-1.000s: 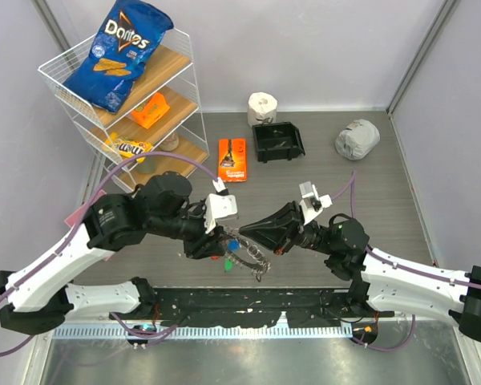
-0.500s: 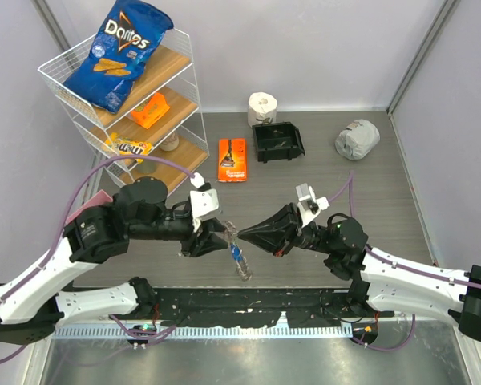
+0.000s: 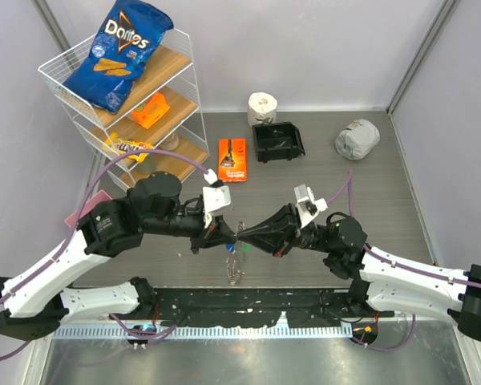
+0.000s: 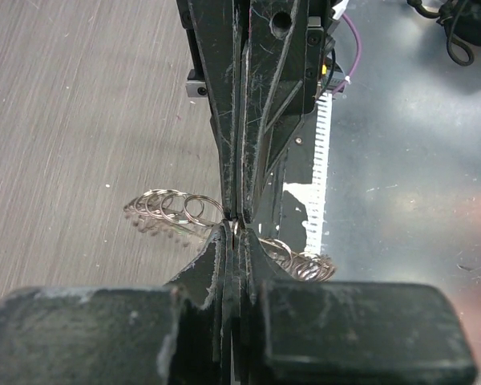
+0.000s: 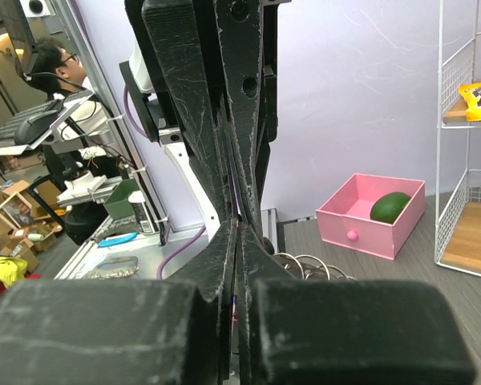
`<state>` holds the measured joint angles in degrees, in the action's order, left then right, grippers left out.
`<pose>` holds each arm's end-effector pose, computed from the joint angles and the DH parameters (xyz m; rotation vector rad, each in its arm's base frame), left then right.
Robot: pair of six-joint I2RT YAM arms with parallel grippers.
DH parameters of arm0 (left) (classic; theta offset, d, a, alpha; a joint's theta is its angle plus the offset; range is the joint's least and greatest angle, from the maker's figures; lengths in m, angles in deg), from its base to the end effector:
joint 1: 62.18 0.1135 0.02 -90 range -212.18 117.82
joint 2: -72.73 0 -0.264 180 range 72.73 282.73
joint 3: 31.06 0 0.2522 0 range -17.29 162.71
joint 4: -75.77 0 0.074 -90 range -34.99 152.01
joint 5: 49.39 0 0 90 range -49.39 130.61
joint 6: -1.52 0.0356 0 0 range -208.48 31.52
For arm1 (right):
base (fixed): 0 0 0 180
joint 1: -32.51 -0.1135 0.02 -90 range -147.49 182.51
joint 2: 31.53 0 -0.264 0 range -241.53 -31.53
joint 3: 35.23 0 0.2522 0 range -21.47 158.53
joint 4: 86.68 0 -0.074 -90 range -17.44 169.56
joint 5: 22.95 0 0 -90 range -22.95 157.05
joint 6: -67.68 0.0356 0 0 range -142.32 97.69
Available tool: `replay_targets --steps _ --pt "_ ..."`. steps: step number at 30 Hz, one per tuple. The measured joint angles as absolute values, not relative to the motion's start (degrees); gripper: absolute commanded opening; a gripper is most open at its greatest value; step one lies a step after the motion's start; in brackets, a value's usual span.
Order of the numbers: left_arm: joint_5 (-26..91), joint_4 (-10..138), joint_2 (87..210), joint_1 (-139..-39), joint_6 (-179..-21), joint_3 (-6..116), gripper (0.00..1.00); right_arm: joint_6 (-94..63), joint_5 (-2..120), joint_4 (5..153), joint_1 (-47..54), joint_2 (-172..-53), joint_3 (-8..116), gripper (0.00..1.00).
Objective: Remove the keys from the keyring
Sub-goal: Remove the key from the keyring.
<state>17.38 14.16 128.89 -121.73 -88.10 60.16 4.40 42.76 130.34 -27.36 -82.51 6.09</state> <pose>0.0765 -0.1579 0.4300 1.3071 1.7216 -1.0378 0.0862 0.1777 0.3252 -0.7564 1.0391 1.5553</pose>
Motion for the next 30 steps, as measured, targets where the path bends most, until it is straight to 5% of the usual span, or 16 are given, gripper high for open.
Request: replay_targets --steps 2,4,6,14,17,22,30 --pt "17.17 13.85 128.93 -121.69 -88.1 60.29 0.0 4.01 42.74 130.1 -27.39 -82.51 6.09 0.13" --pt "17.06 13.35 129.08 -121.69 -88.1 60.57 0.0 3.44 42.8 129.73 -27.43 -82.38 6.09 0.39" --pt "17.01 12.38 129.26 -121.67 -88.07 60.99 0.0 2.7 42.98 128.51 -27.43 -81.7 6.09 0.48" --pt "18.17 7.23 131.27 -121.62 -89.45 64.77 0.0 -2.2 44.2 121.12 -27.43 -77.75 6.11 0.59" --pt "20.44 5.48 133.11 -121.32 -91.59 65.82 0.0 -3.59 45.14 118.48 -27.76 -76.61 6.11 0.81" --pt "25.49 2.77 137.32 -120.44 -96.14 67.0 0.0 -7.7 49.19 112.03 -31.82 -76.57 6.65 0.97" --pt "30.21 0.41 141.04 -119.85 -101.34 67.83 0.0 -14.28 58.39 103.46 -36.13 -78.08 8.64 0.97"
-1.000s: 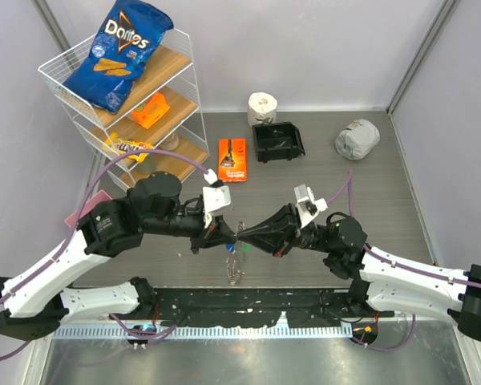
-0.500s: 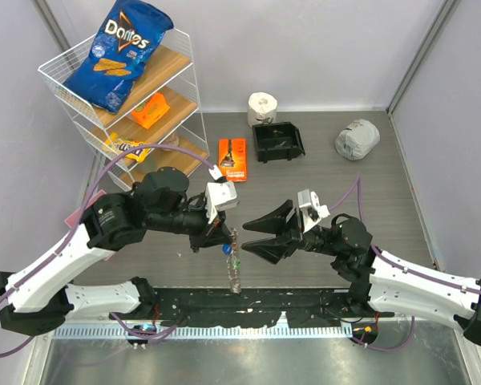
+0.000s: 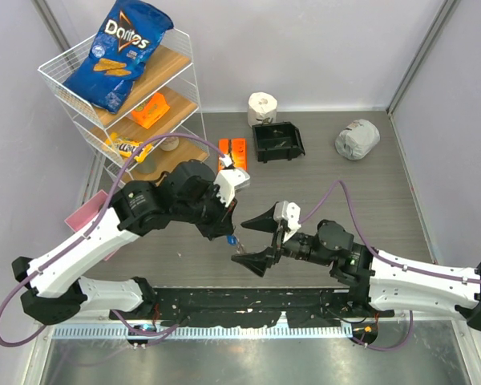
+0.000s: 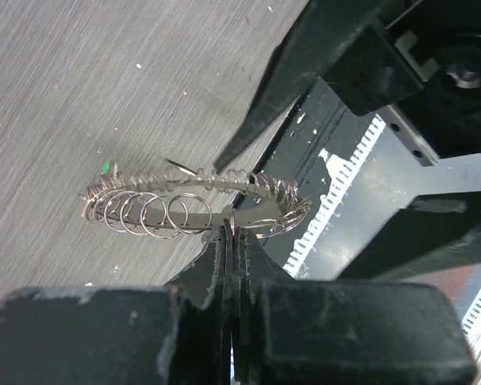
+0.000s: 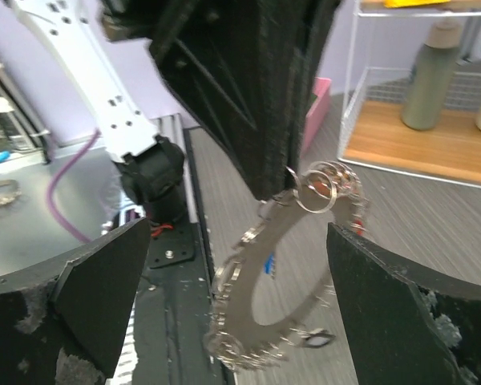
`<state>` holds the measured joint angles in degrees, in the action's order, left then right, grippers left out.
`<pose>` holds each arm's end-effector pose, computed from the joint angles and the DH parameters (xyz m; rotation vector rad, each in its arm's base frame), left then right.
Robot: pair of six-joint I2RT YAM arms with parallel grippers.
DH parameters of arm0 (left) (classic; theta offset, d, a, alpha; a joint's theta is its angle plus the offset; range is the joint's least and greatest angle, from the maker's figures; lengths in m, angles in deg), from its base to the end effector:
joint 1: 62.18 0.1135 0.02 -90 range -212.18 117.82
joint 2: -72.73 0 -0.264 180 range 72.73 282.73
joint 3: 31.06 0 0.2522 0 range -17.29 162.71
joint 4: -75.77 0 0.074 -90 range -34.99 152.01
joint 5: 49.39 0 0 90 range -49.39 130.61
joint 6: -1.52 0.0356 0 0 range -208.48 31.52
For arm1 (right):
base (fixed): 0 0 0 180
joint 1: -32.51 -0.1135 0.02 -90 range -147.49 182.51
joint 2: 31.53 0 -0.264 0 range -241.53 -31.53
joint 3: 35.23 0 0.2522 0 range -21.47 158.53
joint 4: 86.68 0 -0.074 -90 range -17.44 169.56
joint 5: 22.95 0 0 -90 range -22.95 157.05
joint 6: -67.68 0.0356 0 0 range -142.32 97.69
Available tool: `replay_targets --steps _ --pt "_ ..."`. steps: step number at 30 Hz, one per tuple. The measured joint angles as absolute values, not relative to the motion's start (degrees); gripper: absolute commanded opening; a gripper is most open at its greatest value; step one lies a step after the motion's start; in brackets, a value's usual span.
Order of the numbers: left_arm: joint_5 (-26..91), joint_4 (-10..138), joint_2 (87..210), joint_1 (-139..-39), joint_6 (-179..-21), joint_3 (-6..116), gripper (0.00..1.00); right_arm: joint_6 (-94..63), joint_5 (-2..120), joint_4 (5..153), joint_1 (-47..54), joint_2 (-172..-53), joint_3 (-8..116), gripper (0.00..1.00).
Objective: Remove the keys from the keyring
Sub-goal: Remove the key from the keyring.
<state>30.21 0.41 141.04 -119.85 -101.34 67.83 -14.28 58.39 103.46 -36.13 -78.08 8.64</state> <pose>0.1106 -0.1867 0.4103 1.0341 2.2613 -0.7821 0.0674 0.1869 0.3075 -0.8988 1.2727 1.1894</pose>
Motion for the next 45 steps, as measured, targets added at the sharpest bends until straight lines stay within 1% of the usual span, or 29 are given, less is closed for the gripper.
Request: replay_targets --steps 1,2,3,4,5,6,7,8,9,10,11,12,14,27,37,43,44,45 --pt "30.3 0.43 141.04 -119.85 -101.63 68.09 0.0 -15.05 59.92 102.08 -36.33 -78.38 9.19 0.95" --pt "30.3 0.43 141.0 -119.85 -101.8 68.24 0.0 -15.59 60.92 101.25 -36.39 -78.62 9.54 0.9" --pt "30.28 0.43 140.97 -119.83 -101.89 68.46 0.0 -16.32 62.3 100.44 -36.39 -78.86 9.87 0.87" --pt "30.24 0.43 140.97 -119.81 -102.0 68.68 0.0 -16.99 63.48 100.07 -36.41 -78.99 9.93 0.79" --pt "30.15 0.43 140.97 -119.79 -102.06 68.79 0.0 -17.69 64.53 99.64 -36.41 -79.06 9.93 0.75" --pt "30.02 0.43 140.97 -119.76 -102.11 68.83 0.0 -18.17 65.29 99.18 -36.41 -79.15 9.93 0.64" --pt "29.93 0.39 140.95 -119.68 -102.15 68.83 0.0 -18.61 65.75 98.83 -36.44 -79.3 9.95 0.56" --pt "29.82 0.36 140.97 -119.57 -102.22 68.83 0.0 -19.24 66.1 98.3 -36.48 -79.56 10.19 0.44" --pt "29.67 0.36 140.97 -119.48 -102.26 68.83 0.0 -19.7 66.34 97.84 -36.54 -79.85 10.46 0.36" --pt "29.58 0.39 140.91 -119.37 -102.28 68.83 0.0 -20.01 66.41 97.06 -36.57 -80.28 10.87 0.25" --pt "29.43 0.39 140.89 -119.13 -102.43 68.83 0.0 -20.36 66.5 96.66 -36.7 -80.68 11.18 0.19" --pt "29.36 0.39 140.87 -118.93 -102.59 68.83 0.0 -20.62 66.47 96.18 -36.76 -80.85 11.42 0.1" --pt "29.03 0.3 140.82 -118.48 -102.78 68.81 0.0 -21.5 66.58 95.77 -36.81 -80.79 11.55 0.05" --pt "20.36 2.09 140.84 -114.96 -103.02 65.69 0.0 -27.55 65.42 88.29 -37.0 -77.97 12.73 0.05" --pt "13.78 1.28 145.11 -113.8 -102.61 64.77 0.0 -32.47 65.08 80.73 -37.0 -76.46 13.69 0.05" --pt "10.87 1.96 145.74 -112.66 -102.3 63.5 0.0 -34.39 65.8 79.53 -37.05 -76.09 13.78 0.05" --pt "10.22 2.31 145.74 -112.38 -102.26 63.06 0.0 -34.65 66.06 79.5 -37.05 -75.76 13.78 0.06" --pt "8.97 3.05 145.74 -112.01 -102.24 62.47 0.0 -35.2 66.36 79.2 -37.09 -75.26 13.76 0.09"
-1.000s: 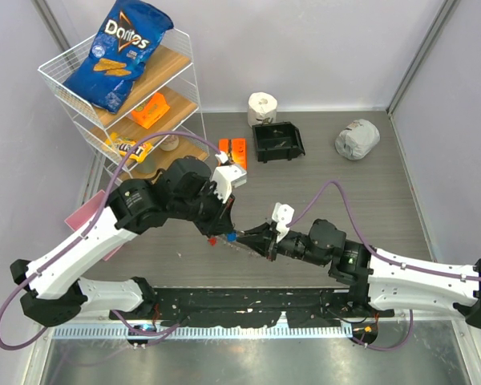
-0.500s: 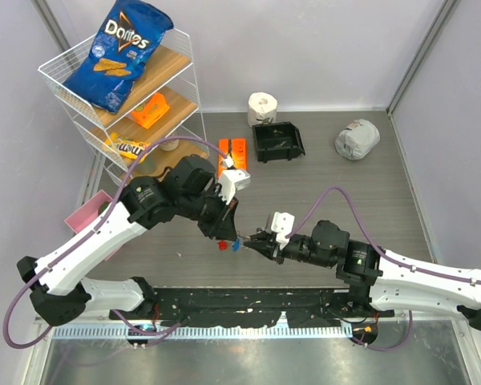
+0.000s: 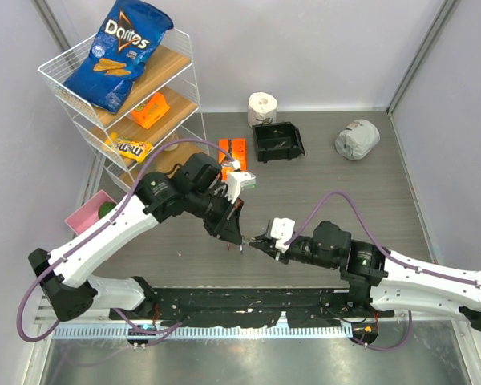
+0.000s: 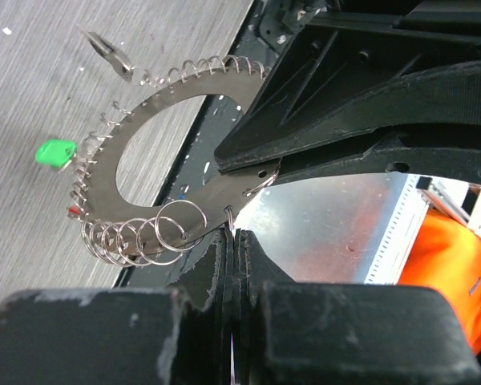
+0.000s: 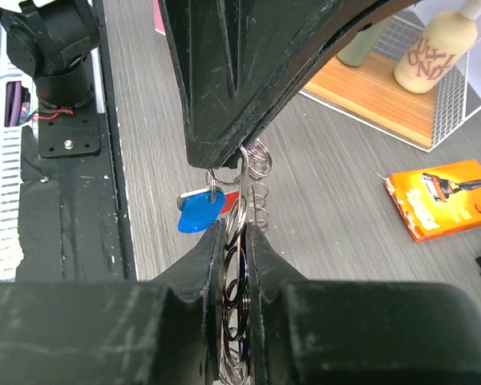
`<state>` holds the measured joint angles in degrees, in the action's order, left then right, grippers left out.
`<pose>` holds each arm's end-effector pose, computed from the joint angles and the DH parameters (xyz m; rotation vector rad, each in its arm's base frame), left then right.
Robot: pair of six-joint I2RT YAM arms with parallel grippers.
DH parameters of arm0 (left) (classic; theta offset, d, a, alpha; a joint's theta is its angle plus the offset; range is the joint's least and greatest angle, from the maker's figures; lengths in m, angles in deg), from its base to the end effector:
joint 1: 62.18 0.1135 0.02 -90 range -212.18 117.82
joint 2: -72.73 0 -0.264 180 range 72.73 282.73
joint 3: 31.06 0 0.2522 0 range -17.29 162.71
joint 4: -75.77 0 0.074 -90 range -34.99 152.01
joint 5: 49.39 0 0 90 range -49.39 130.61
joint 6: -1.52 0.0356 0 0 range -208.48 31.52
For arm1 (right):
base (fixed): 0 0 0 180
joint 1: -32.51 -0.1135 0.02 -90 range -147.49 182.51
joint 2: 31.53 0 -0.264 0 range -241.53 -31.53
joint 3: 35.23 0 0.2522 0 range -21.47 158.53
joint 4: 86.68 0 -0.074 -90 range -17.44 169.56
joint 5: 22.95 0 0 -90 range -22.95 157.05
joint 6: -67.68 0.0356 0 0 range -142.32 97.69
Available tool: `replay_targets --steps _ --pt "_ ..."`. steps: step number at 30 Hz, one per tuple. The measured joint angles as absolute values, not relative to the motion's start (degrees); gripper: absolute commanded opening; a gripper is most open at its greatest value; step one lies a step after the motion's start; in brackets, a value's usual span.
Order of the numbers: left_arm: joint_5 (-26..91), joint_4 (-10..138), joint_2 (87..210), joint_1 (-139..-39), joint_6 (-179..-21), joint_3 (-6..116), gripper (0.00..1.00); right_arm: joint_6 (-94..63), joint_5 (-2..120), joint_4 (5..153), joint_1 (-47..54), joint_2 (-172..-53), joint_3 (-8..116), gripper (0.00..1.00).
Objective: Remove the keys from the keyring
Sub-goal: Remove the key from the keyring.
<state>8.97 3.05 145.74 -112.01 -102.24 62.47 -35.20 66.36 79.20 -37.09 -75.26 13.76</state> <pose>0.1425 -0.1977 0.3720 1.0634 2.4368 -1.1147 0.0654 0.1770 0.3022 -1.1822 1.3346 0.7345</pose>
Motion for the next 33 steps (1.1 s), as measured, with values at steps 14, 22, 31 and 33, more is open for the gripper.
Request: replay_targets --steps 14,22,31,33 --pt "-13.15 31.18 143.29 -108.2 -119.57 40.94 0.0 -41.1 68.0 78.67 -35.6 -69.01 11.31 0.73" --pt "-16.23 63.81 141.63 -105.36 -148.05 29.64 0.0 -39.02 66.5 78.02 -29.07 -64.7 11.09 0.67" --pt "-11.31 77.26 142.35 -104.4 -166.52 28.31 0.0 -32.38 62.93 80.79 -19.45 -65.51 12.47 0.67" --pt "-9.65 78.9 142.35 -104.31 -170.13 27.2 0.0 -30.57 60.33 80.75 -16.5 -66.3 12.73 0.68"
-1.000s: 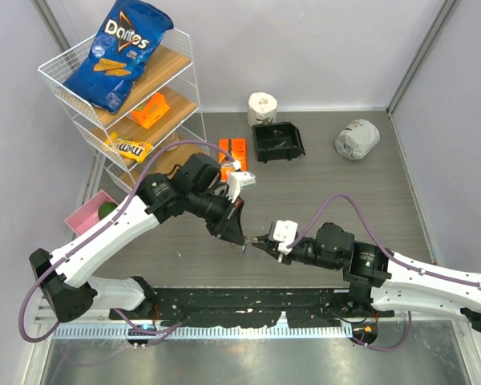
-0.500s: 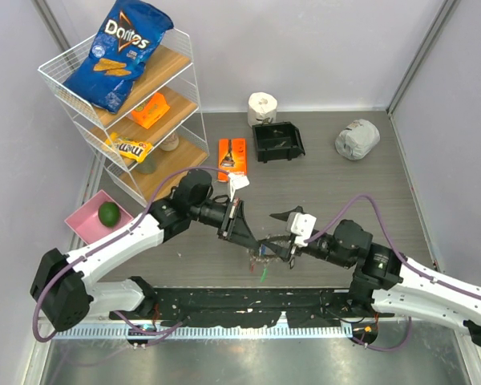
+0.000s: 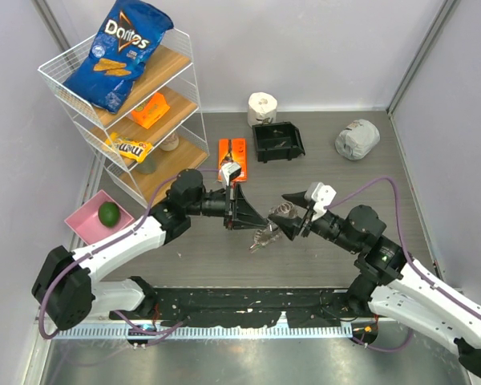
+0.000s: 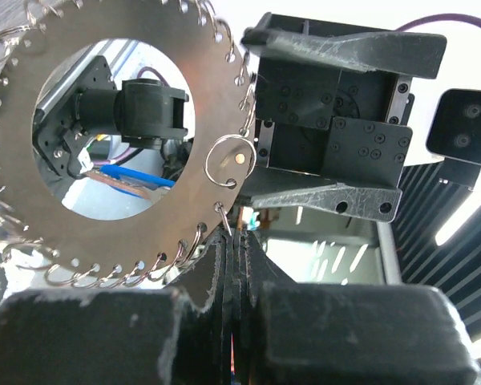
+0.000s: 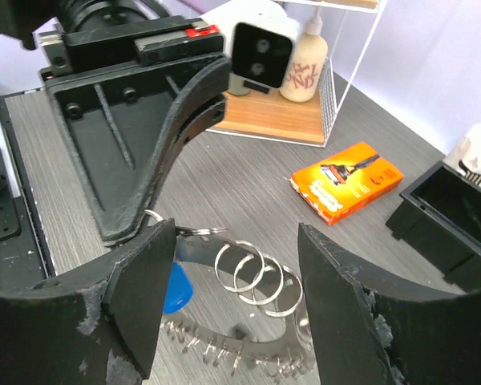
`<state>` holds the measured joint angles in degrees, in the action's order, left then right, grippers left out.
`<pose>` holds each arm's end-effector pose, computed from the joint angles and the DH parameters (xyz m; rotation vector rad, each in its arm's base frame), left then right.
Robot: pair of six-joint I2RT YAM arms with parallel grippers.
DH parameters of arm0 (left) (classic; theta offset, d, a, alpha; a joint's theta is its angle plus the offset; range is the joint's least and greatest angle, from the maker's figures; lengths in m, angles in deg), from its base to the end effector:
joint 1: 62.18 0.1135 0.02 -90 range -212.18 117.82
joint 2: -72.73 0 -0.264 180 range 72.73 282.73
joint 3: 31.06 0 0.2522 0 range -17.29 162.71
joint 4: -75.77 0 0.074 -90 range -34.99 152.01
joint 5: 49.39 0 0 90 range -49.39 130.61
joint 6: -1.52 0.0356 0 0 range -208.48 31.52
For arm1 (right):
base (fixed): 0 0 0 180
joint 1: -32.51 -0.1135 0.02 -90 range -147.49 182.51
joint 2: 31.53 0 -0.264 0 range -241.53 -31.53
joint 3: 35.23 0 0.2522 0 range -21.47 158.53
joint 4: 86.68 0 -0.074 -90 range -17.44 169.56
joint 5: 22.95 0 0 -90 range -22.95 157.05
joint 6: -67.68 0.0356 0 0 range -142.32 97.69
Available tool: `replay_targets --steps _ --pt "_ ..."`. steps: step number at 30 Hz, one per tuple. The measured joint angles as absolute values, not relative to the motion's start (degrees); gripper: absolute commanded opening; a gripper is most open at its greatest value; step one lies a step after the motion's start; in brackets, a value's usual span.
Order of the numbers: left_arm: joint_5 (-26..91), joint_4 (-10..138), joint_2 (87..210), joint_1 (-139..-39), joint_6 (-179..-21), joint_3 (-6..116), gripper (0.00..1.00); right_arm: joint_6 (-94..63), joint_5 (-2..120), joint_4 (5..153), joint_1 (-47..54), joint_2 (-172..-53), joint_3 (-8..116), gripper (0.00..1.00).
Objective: Remove the keys from the keyring
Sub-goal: Remove the key from the keyring.
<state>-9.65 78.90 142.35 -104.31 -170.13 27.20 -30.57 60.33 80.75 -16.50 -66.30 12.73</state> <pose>0.1827 -0.2021 0.2974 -0.0946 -2.3131 2.1120 0.1005 0.1220 0.3228 -0.8470 1.3541 0.6490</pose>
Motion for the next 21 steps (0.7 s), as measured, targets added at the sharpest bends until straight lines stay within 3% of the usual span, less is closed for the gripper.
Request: replay_targets --steps 7,10,16,21 --pt "-7.95 78.85 141.89 -105.4 -178.3 24.66 0.0 -26.65 57.95 81.12 -8.26 -67.21 13.54 0.68" --pt "-7.27 79.42 141.15 -105.97 -181.21 24.07 0.0 -26.22 57.73 80.73 -6.6 -66.65 14.04 0.59" --pt "-6.27 82.13 140.78 -105.99 -185.6 23.46 0.0 -25.19 47.33 80.34 -3.19 -64.74 15.31 0.56" --pt "-6.57 85.41 140.8 -105.99 -187.74 23.46 0.0 -25.15 36.33 80.38 -2.34 -64.94 15.35 0.41"
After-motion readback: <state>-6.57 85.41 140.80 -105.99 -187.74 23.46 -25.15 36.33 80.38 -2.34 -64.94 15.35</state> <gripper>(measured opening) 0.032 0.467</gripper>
